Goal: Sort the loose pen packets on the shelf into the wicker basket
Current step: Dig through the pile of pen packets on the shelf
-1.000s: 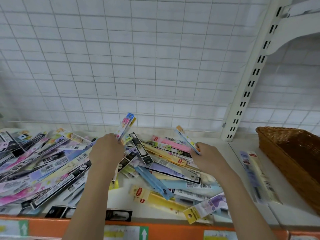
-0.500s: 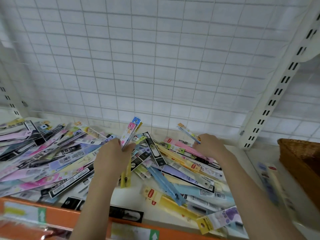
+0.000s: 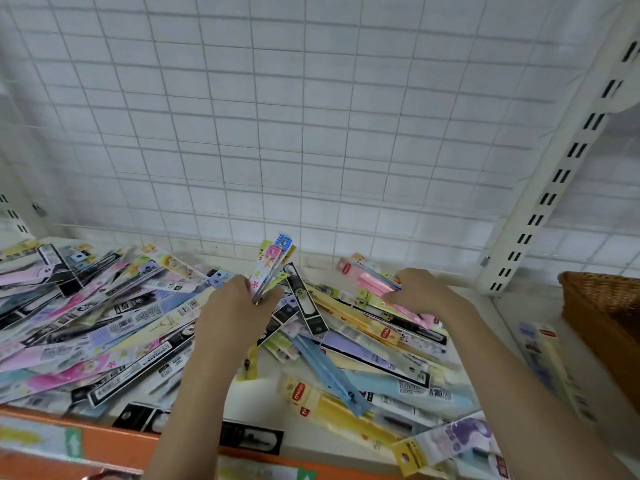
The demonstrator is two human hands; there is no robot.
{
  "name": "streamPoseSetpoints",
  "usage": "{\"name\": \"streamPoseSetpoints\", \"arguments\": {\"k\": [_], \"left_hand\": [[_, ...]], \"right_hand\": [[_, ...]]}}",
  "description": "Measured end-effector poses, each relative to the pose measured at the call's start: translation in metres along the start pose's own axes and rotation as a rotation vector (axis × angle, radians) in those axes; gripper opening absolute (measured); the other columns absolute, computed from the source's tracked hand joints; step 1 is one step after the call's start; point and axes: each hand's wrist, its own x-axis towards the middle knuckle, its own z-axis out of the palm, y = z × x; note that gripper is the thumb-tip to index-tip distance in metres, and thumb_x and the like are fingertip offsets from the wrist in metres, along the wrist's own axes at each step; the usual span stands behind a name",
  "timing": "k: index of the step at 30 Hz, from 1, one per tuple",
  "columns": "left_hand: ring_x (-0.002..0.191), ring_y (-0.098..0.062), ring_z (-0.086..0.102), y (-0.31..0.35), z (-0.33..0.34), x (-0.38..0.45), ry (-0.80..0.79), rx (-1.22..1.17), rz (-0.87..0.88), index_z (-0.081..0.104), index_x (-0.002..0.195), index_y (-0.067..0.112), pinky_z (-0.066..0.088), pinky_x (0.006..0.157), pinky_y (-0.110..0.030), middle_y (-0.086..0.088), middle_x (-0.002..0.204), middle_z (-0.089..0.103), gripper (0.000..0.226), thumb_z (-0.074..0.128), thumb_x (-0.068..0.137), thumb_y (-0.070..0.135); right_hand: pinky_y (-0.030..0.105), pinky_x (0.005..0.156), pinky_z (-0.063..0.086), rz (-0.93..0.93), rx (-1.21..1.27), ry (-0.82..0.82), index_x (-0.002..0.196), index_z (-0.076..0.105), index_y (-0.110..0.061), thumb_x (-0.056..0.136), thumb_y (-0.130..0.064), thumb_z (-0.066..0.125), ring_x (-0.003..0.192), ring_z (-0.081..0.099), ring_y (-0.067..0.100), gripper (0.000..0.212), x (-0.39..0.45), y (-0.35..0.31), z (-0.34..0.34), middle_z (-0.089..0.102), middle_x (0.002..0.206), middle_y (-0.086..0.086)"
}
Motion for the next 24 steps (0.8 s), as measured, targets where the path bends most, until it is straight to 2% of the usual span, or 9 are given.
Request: {"name": "streamPoseSetpoints", "arguments": {"k": [2,5,8,12,14,18,20,22,24], "left_hand": [[0.056,-0.021,0.044,0.005,0.002,0.004,-0.047,0.03,0.002,0.033,0.061,0.018,0.027,0.046,-0.026,0.0,0.057,0.042,0.045,0.058,0.084,0.048],[0.059,-0.02,0.043,0.018,0.008,0.018,-0.125,0.123,0.038,0.037,0.063,0.014,0.03,0.05,-0.027,0.0,0.059,0.041,0.036,0.053,0.089,0.033],[0.068,-0.025,0.046,0.036,0.021,0.033,-0.188,0.158,0.066,0.045,0.077,0.008,0.035,0.056,-0.029,-0.001,0.061,0.04,0.022,0.046,0.09,0.026],[0.07,-0.024,0.052,0.053,0.035,0.047,-0.244,0.2,0.029,0.048,0.078,0.01,0.041,0.061,-0.03,-0.002,0.064,0.047,0.022,0.051,0.088,0.03],[0.07,-0.022,0.053,0.057,0.04,0.051,-0.259,0.272,0.021,0.05,0.078,0.011,0.039,0.059,-0.028,-0.001,0.064,0.047,0.026,0.055,0.085,0.035],[0.078,-0.021,0.054,0.059,0.047,0.051,-0.317,0.4,0.004,0.05,0.087,0.012,0.043,0.065,-0.03,-0.001,0.073,0.052,0.03,0.059,0.081,0.04],[0.075,-0.022,0.054,0.059,0.047,0.051,-0.323,0.396,0.005,0.053,0.088,0.01,0.042,0.063,-0.03,-0.002,0.071,0.051,0.021,0.057,0.083,0.03],[0.064,-0.02,0.051,0.061,0.041,0.051,-0.344,0.324,-0.011,0.05,0.077,0.008,0.04,0.057,-0.028,-0.004,0.065,0.049,0.01,0.052,0.083,0.016],[0.052,-0.017,0.044,0.064,0.033,0.05,-0.371,0.239,-0.017,0.044,0.065,0.008,0.034,0.048,-0.024,-0.005,0.059,0.045,0.018,0.048,0.082,0.008]], "right_hand": [[0.023,0.049,0.029,0.0,0.008,0.013,0.066,0.04,-0.02,0.09,-0.032,0.056,0.057,0.04,0.01,0.031,-0.006,0.004,-0.004,0.044,0.066,-0.002],[0.022,0.049,0.03,0.002,0.026,0.019,0.07,0.043,-0.02,0.091,-0.03,0.053,0.057,0.042,0.01,0.025,-0.015,0.012,-0.006,0.047,0.067,-0.003],[0.022,0.047,0.03,0.029,0.076,0.04,0.067,0.04,-0.021,0.092,-0.024,0.05,0.054,0.042,0.01,0.027,-0.022,0.02,-0.006,0.046,0.064,-0.003],[0.022,0.046,0.035,0.077,0.156,0.074,0.087,0.052,-0.012,0.093,-0.018,0.046,0.053,0.048,0.013,0.01,-0.026,0.034,-0.005,0.061,0.076,0.006],[0.027,0.049,0.04,0.093,0.192,0.113,0.094,0.054,-0.009,0.095,-0.028,0.046,0.057,0.054,0.019,0.021,-0.028,0.04,-0.004,0.067,0.085,0.013],[0.028,0.053,0.036,0.124,0.189,0.169,0.082,0.051,-0.011,0.084,-0.058,0.054,0.055,0.048,0.019,0.047,-0.031,0.046,-0.002,0.052,0.065,0.003],[0.03,0.056,0.04,0.131,0.184,0.176,0.081,0.054,-0.012,0.083,-0.059,0.056,0.057,0.05,0.019,0.047,-0.03,0.049,0.0,0.053,0.067,0.003],[0.032,0.062,0.049,0.146,0.193,0.184,0.075,0.052,-0.017,0.088,-0.052,0.051,0.066,0.059,0.023,0.037,-0.028,0.049,0.0,0.058,0.07,0.004],[0.036,0.069,0.053,0.156,0.203,0.178,0.069,0.046,-0.019,0.093,-0.044,0.046,0.076,0.066,0.028,0.034,-0.025,0.047,-0.003,0.059,0.071,0.006]]}}
